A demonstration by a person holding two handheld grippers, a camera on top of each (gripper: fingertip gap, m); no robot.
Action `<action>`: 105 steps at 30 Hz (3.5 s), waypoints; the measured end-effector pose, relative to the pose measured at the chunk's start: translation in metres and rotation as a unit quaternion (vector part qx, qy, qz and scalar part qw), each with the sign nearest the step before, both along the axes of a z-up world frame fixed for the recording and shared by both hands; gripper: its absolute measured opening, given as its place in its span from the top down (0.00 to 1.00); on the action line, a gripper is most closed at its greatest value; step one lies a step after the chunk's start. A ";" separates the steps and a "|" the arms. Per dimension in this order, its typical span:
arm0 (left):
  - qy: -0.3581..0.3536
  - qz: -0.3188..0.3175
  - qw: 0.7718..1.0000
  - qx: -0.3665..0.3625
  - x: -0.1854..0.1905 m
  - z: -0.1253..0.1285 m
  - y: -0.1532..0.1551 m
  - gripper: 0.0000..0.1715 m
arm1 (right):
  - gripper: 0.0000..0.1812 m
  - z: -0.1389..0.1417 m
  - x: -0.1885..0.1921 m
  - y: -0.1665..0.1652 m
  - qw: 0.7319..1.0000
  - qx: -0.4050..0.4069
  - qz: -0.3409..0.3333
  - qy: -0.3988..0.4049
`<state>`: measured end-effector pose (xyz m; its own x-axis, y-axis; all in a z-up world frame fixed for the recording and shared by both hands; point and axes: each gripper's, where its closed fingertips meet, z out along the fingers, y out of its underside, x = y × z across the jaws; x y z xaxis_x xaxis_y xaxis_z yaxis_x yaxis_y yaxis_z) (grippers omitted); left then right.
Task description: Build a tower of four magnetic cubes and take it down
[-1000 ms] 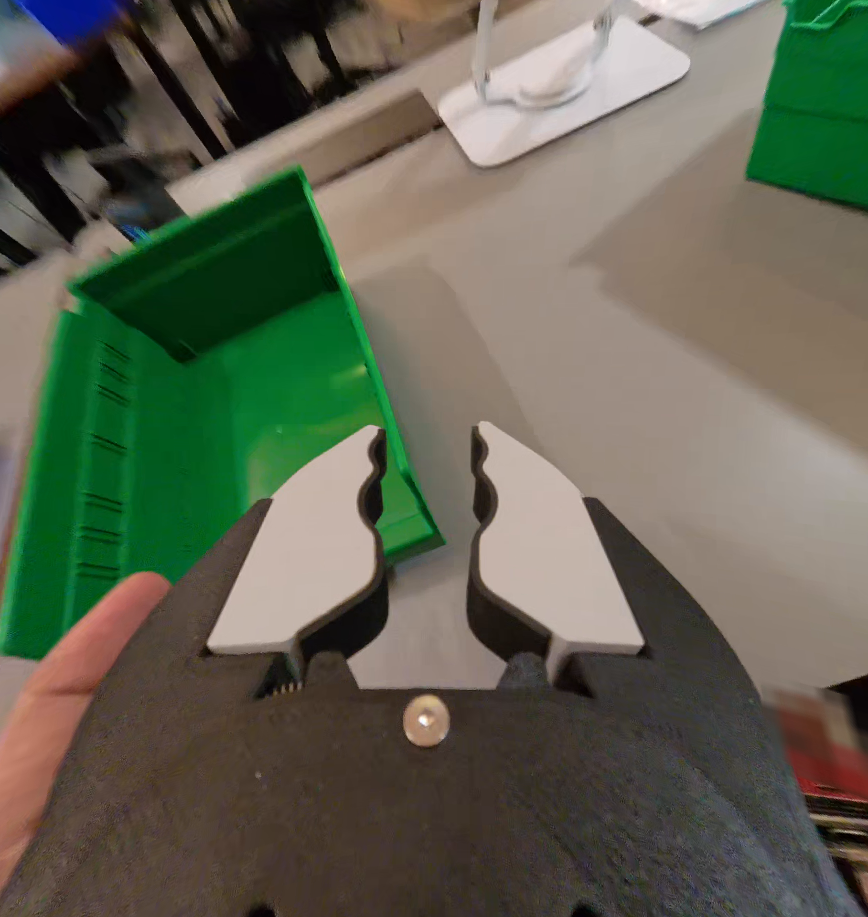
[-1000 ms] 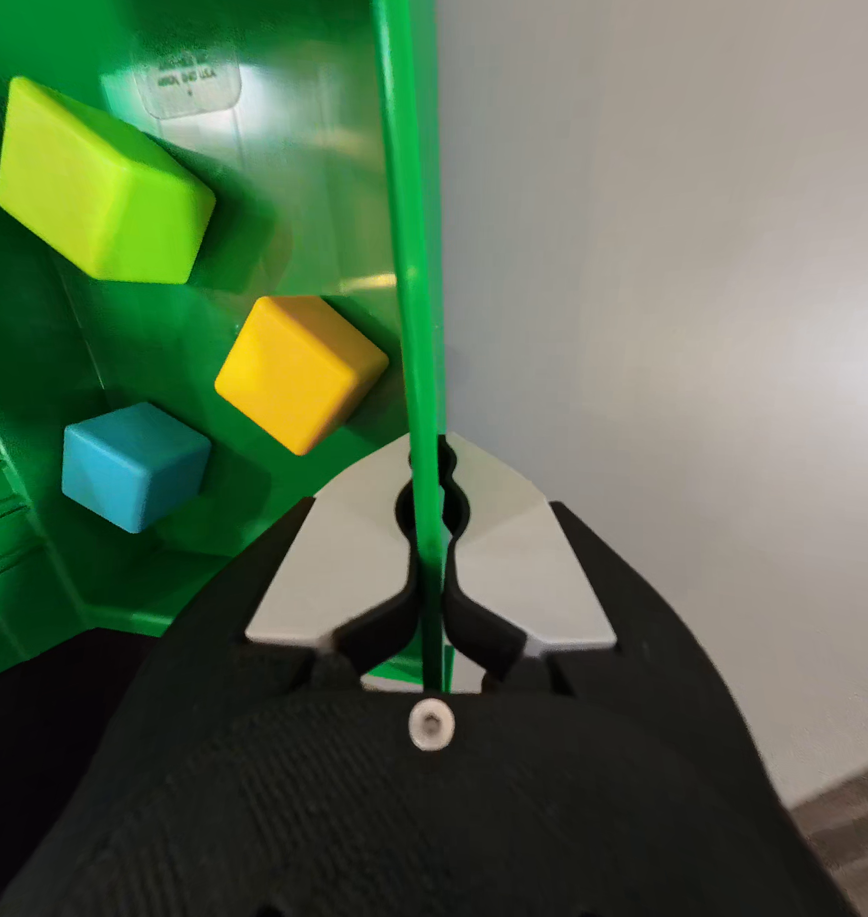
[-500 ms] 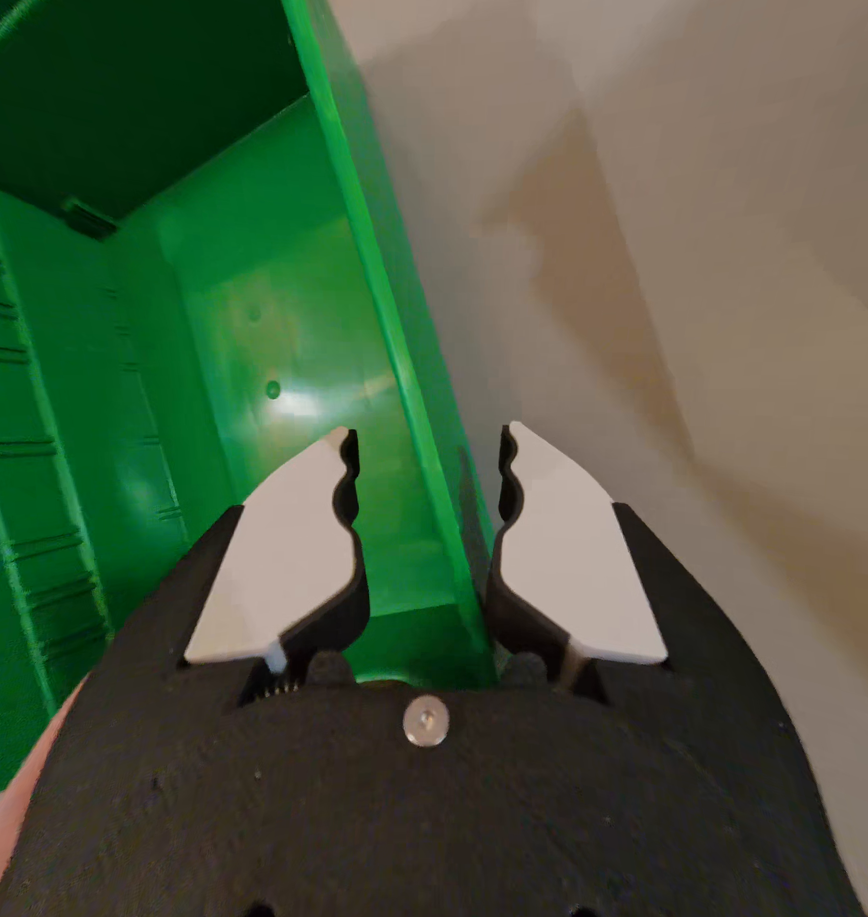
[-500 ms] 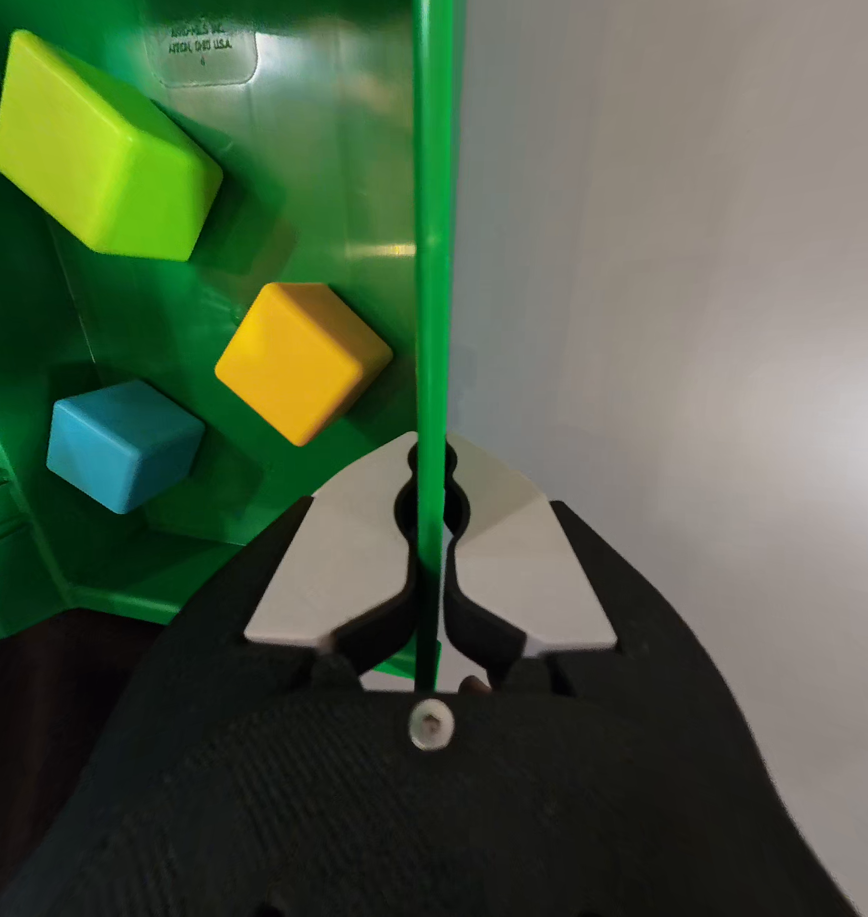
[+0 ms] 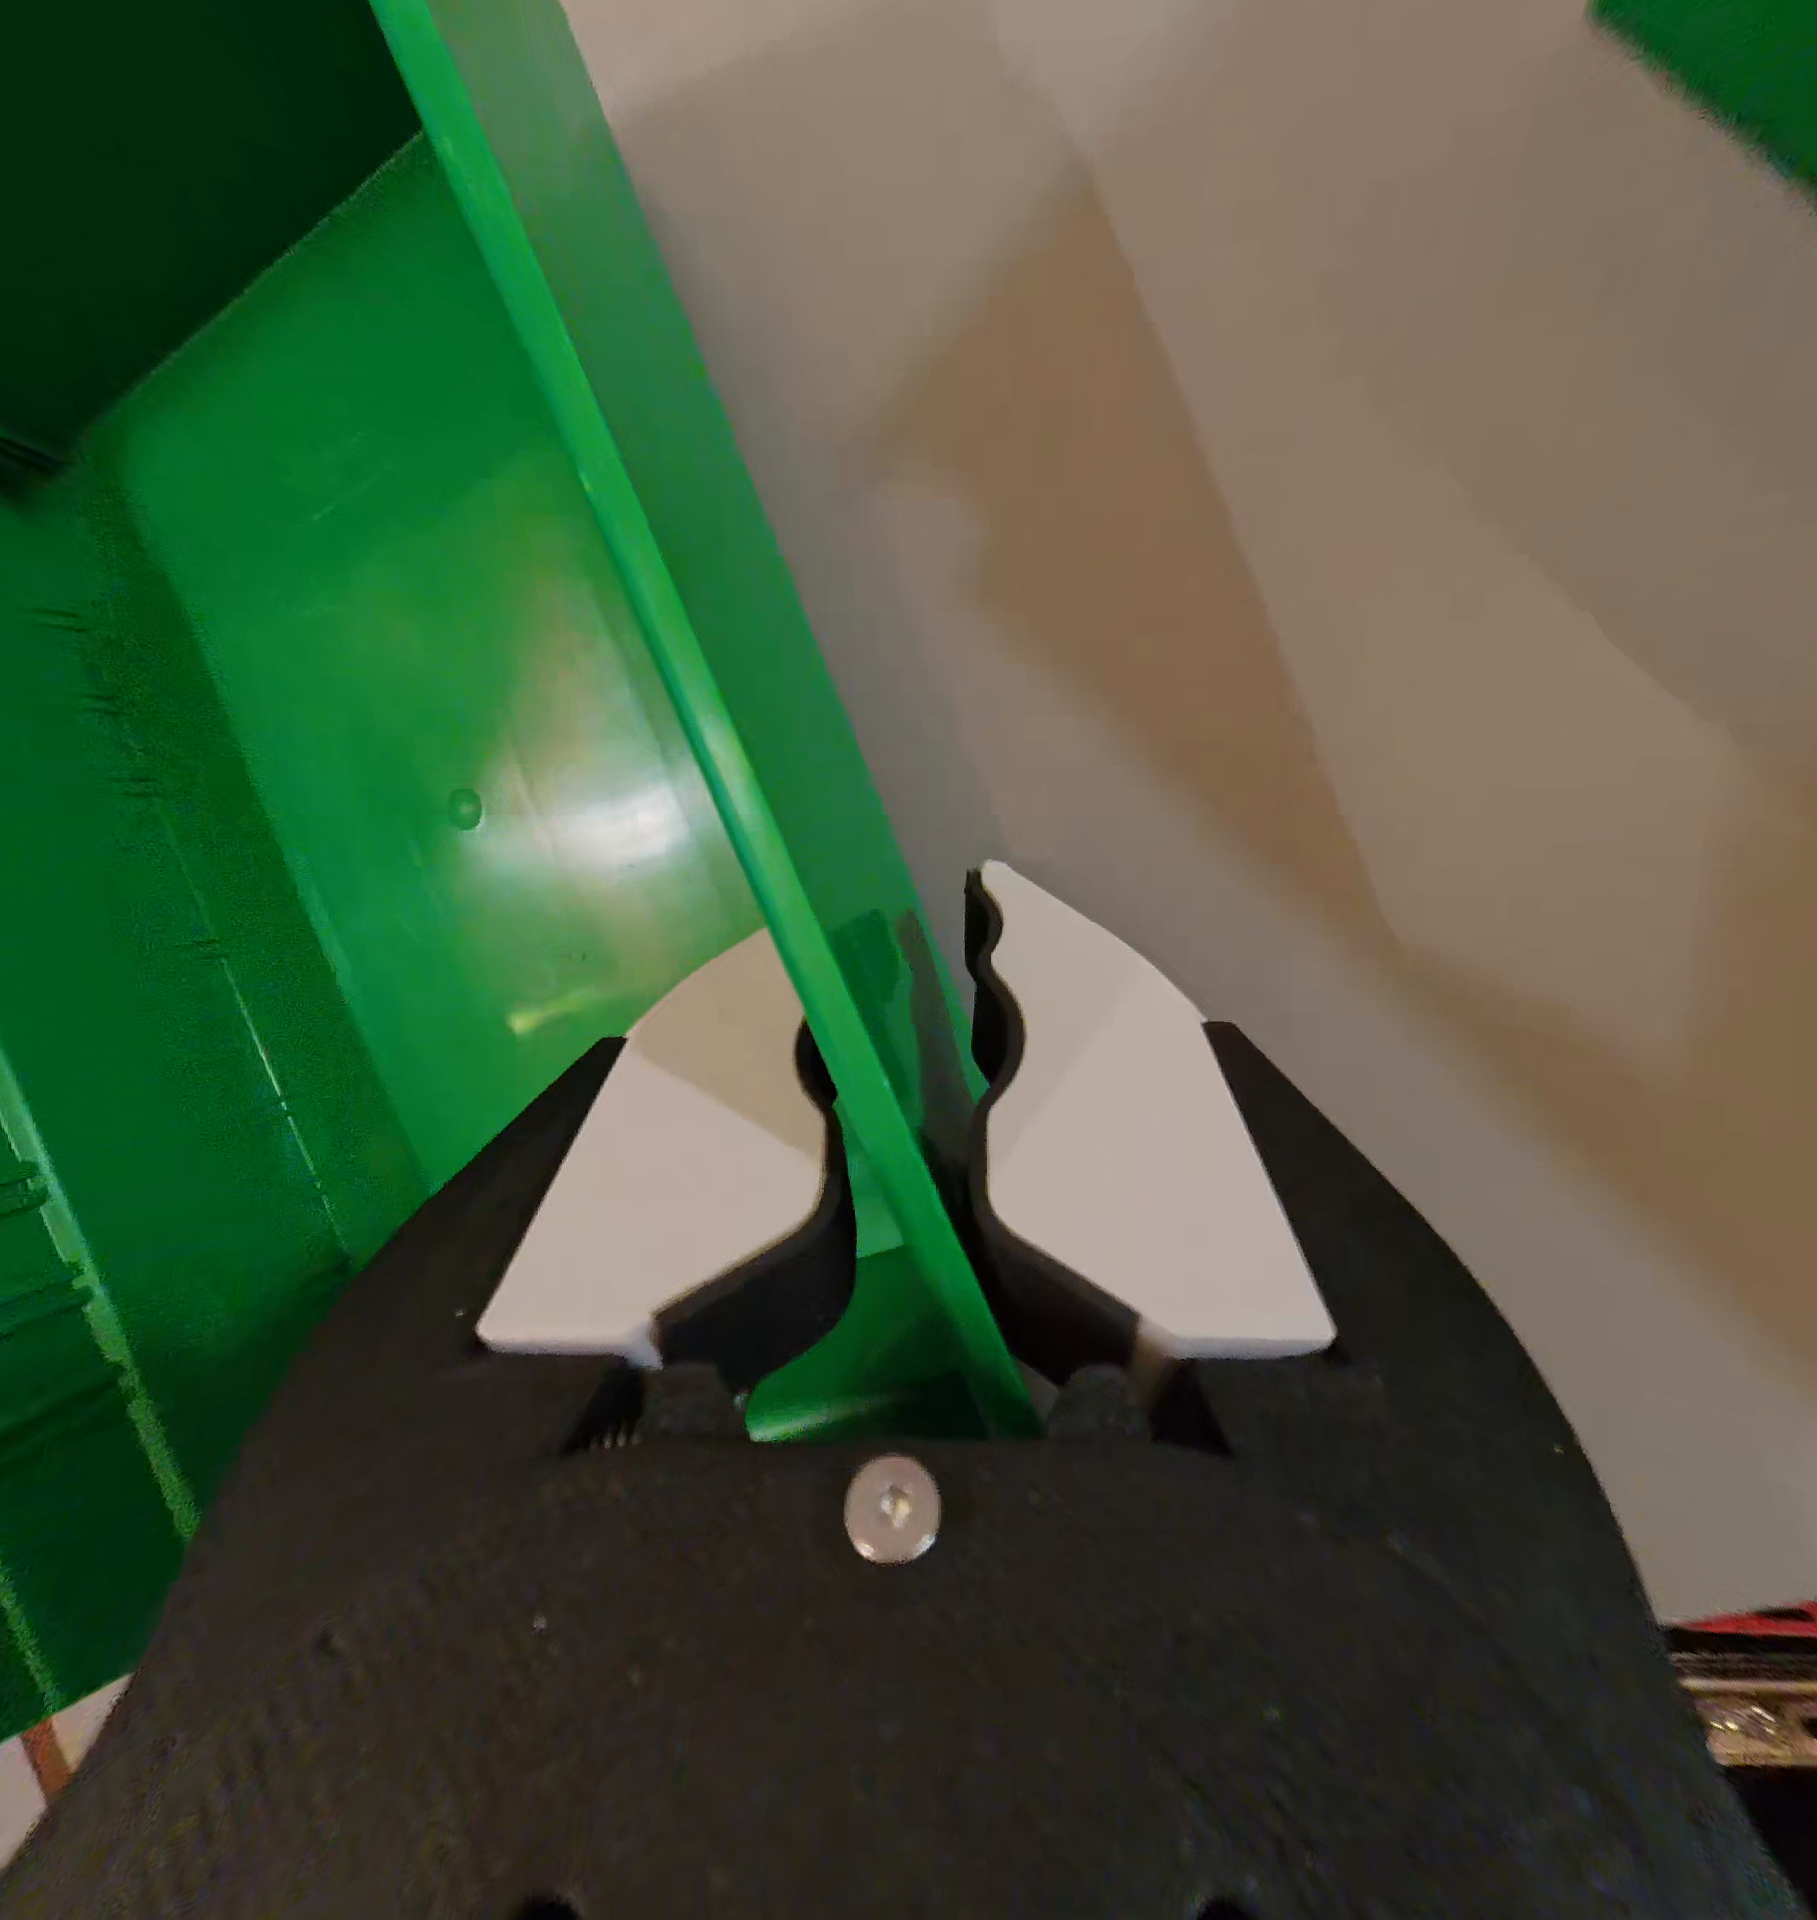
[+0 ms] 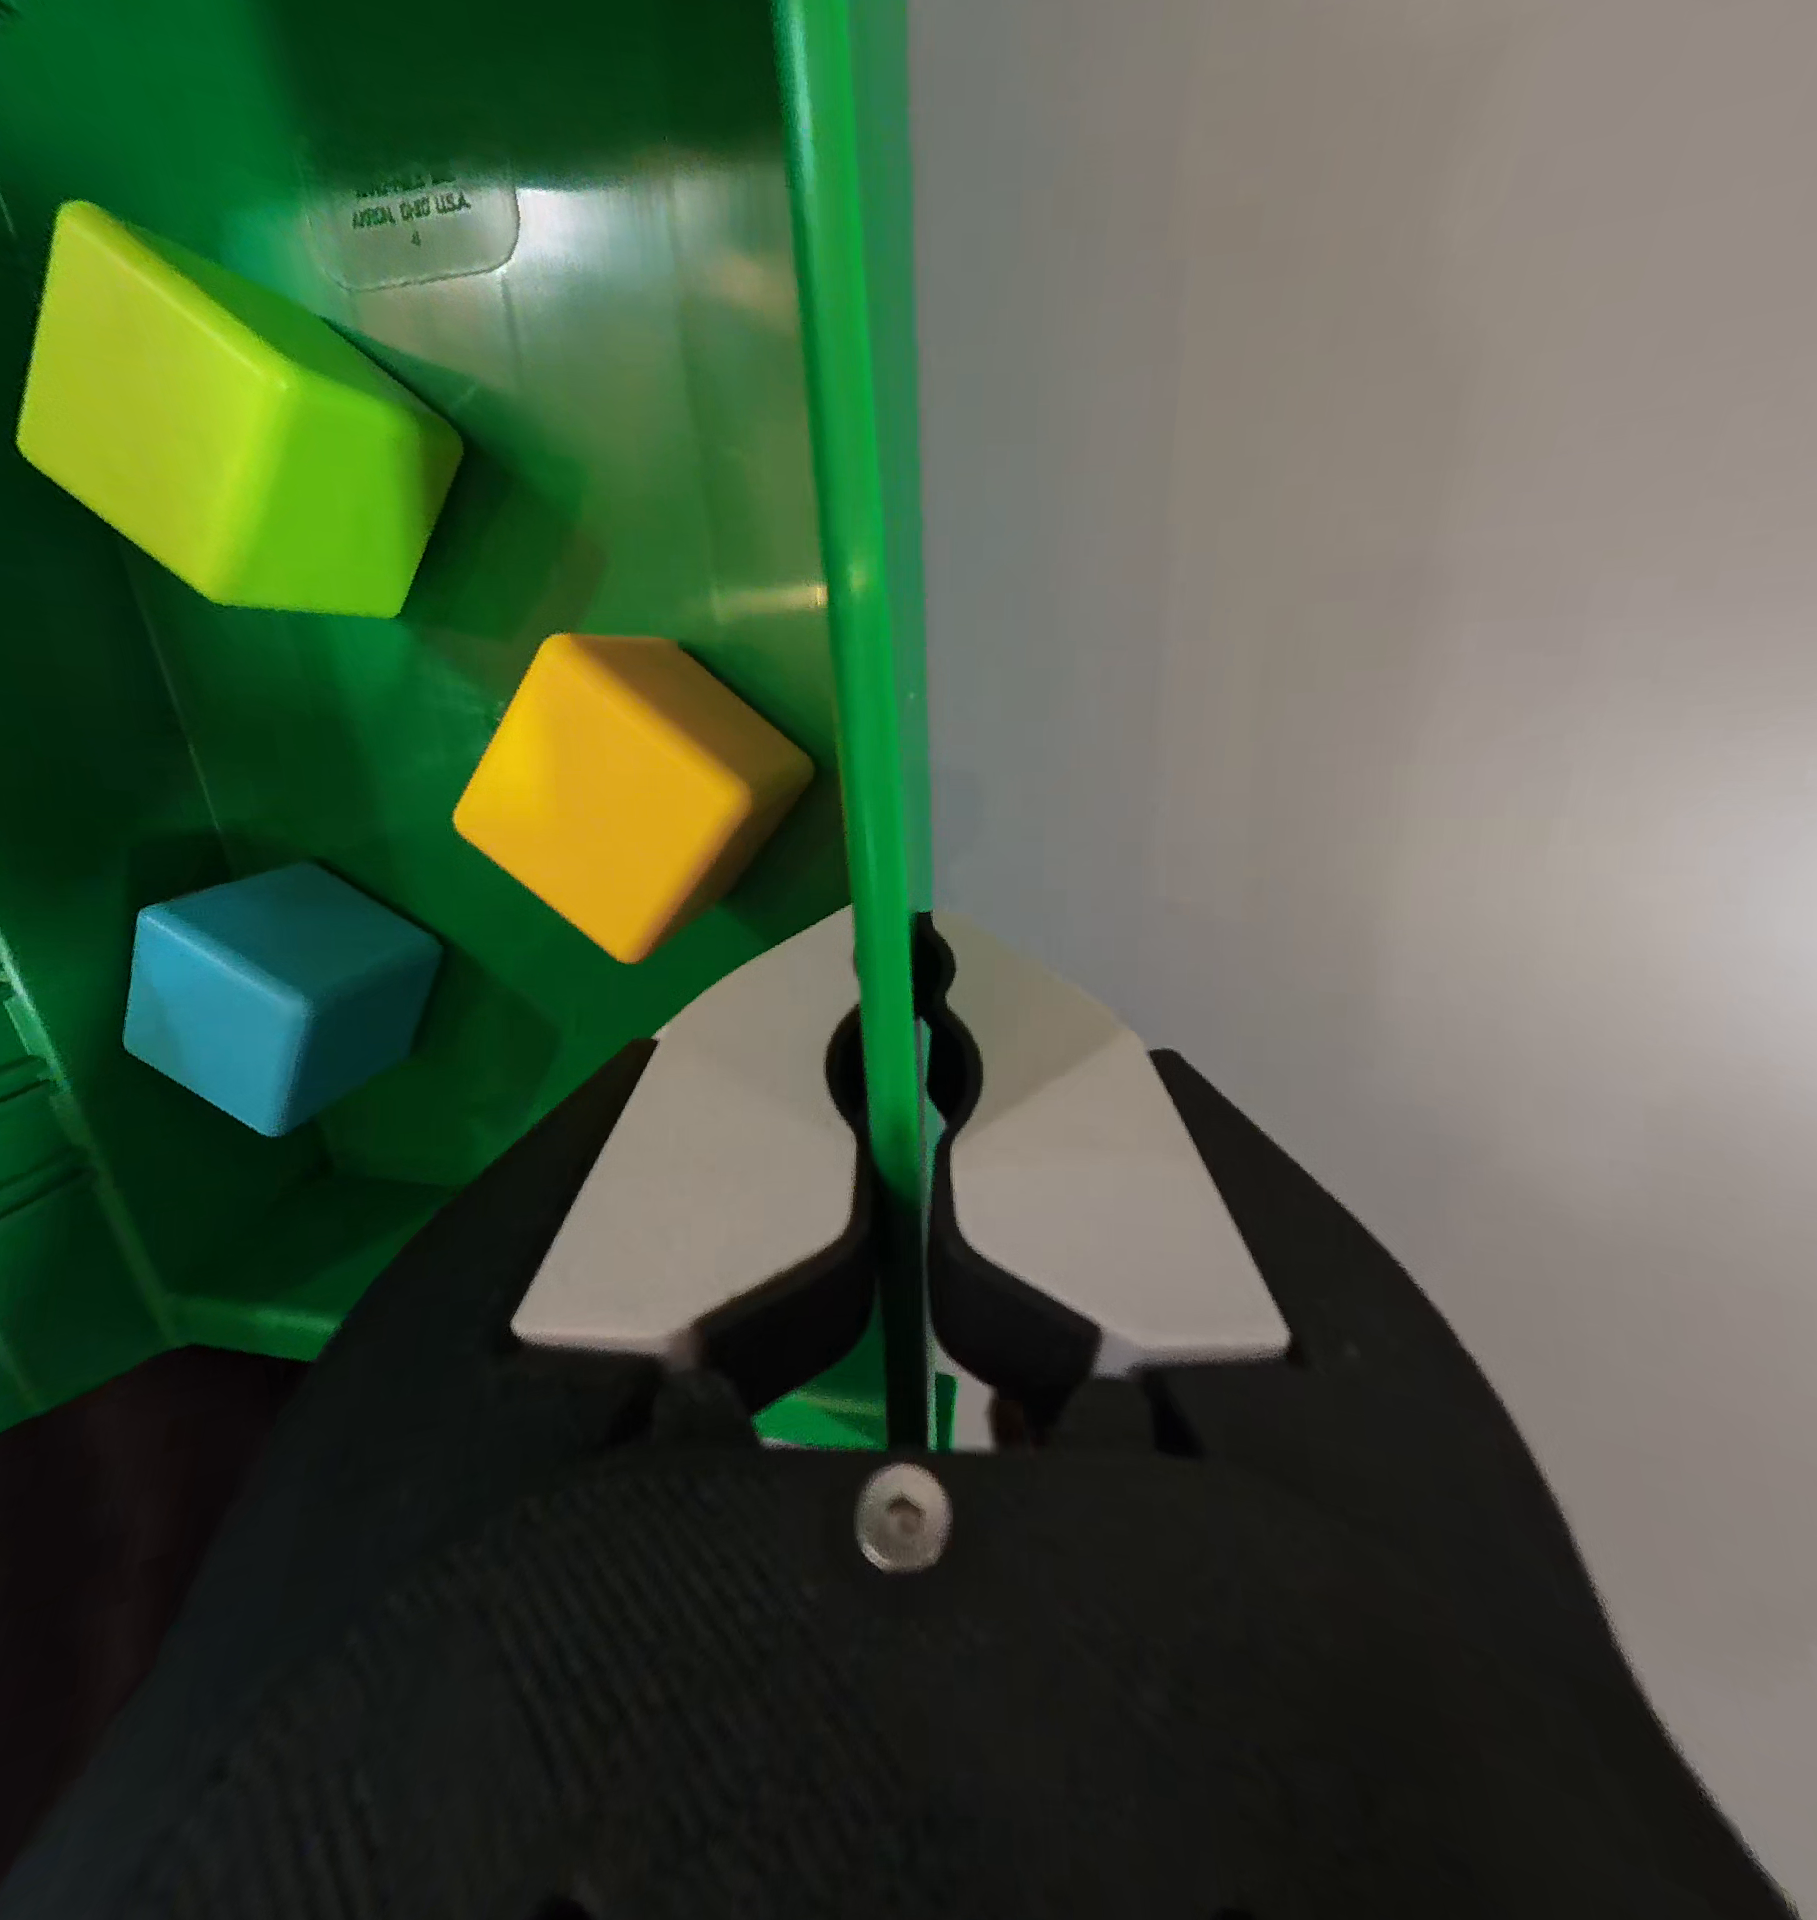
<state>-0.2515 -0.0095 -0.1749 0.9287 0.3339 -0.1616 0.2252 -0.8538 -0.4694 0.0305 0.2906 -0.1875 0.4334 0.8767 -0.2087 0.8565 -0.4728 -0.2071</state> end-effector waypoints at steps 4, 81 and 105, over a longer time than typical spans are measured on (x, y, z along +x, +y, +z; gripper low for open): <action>-0.017 0.019 0.998 0.055 -0.010 0.032 -0.014 0.88 | 0.97 0.000 -0.023 -0.013 1.000 0.000 0.003 0.001; 0.113 0.193 0.969 0.101 -0.068 0.148 -0.186 0.88 | 1.00 0.012 -0.262 -0.345 0.877 0.056 0.368 0.303; 0.092 -0.078 0.977 0.174 0.084 0.186 -0.021 0.88 | 1.00 0.066 -0.098 -0.203 0.902 0.057 0.207 0.375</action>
